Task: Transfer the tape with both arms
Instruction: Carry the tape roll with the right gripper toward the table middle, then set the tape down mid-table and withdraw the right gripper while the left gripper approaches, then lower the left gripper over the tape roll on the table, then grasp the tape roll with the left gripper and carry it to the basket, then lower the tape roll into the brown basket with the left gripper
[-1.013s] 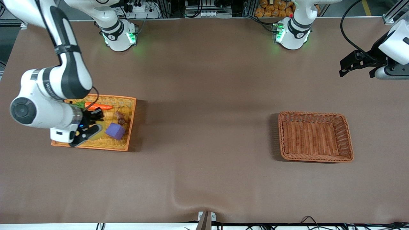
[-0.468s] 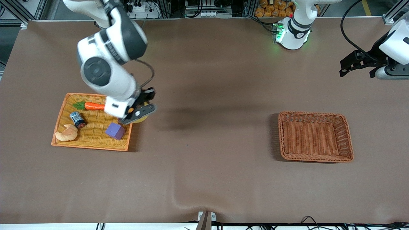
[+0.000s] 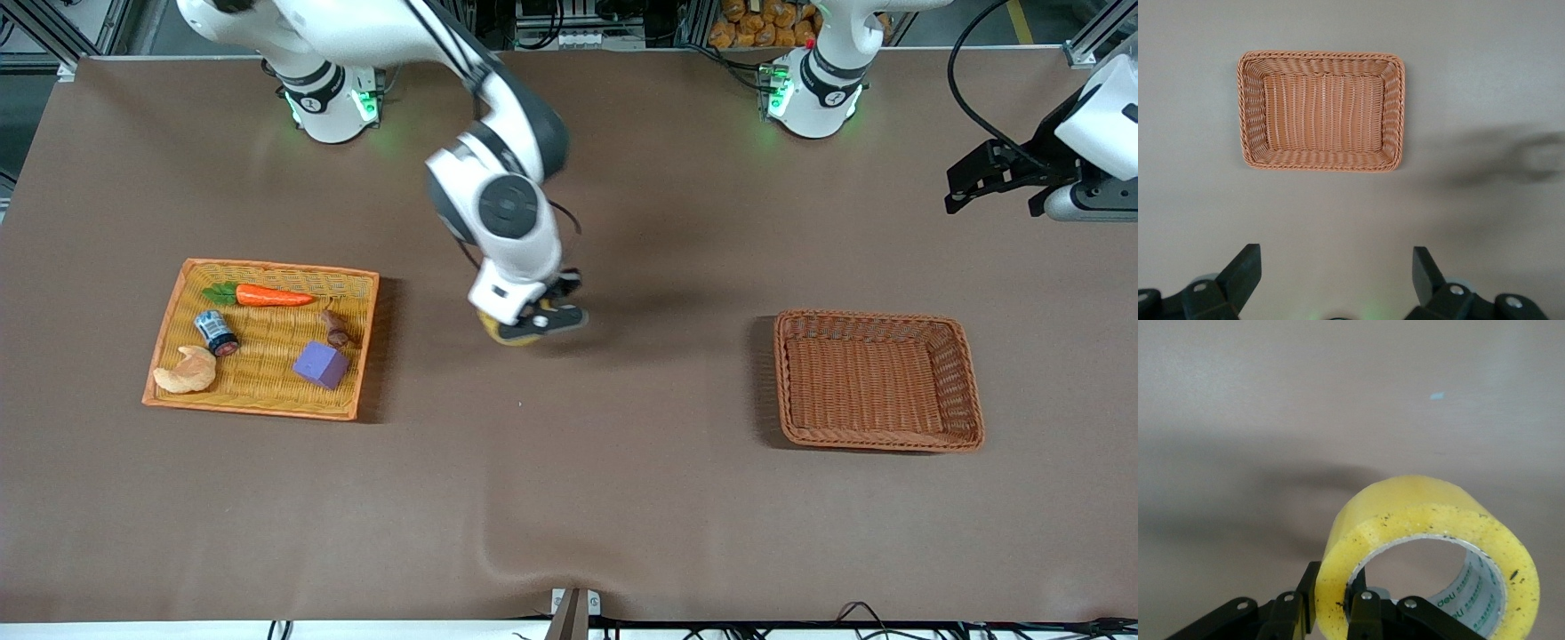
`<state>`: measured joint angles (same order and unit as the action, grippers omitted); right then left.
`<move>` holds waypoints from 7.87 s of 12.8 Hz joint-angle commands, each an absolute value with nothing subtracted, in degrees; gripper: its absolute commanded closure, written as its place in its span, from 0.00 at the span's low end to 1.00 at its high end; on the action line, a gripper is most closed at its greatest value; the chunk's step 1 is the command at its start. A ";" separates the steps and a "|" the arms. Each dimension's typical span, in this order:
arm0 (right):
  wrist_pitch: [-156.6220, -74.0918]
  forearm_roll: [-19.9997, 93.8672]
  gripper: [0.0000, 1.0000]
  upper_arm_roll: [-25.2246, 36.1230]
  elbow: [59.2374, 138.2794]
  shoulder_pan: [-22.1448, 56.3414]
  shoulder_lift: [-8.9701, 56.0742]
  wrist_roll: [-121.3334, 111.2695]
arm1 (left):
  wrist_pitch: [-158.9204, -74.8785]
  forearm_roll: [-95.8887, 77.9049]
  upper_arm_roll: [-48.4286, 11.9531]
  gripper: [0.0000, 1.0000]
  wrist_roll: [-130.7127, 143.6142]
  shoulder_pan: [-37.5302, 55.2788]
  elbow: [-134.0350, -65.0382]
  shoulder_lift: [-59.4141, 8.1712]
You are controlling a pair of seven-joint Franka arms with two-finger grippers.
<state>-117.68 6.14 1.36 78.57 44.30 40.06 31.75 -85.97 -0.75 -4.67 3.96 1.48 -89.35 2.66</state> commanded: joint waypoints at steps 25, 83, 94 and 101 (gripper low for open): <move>-104.87 10.20 0.00 5.44 84.36 22.43 22.26 19.43 | -69.19 2.29 -4.75 0.00 3.51 6.14 -88.51 -17.84; -88.77 -1.50 0.00 -0.35 81.83 -5.27 7.65 -1.76 | -109.70 -0.18 -3.78 1.00 47.98 35.96 -77.87 -42.55; -88.95 -1.14 0.00 -0.44 81.47 -5.63 8.70 -1.67 | -100.40 3.87 -3.87 1.00 43.46 7.67 -78.57 -35.60; -88.68 -0.62 0.00 -0.35 80.16 -6.07 8.70 -1.84 | -99.67 3.51 -4.39 1.00 15.33 -4.99 -88.50 -26.46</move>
<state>-89.23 -1.10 0.37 81.32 -5.02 8.35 -1.35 -99.56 2.93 -3.23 20.98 -2.09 -83.76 -30.19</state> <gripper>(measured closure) 0.000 0.771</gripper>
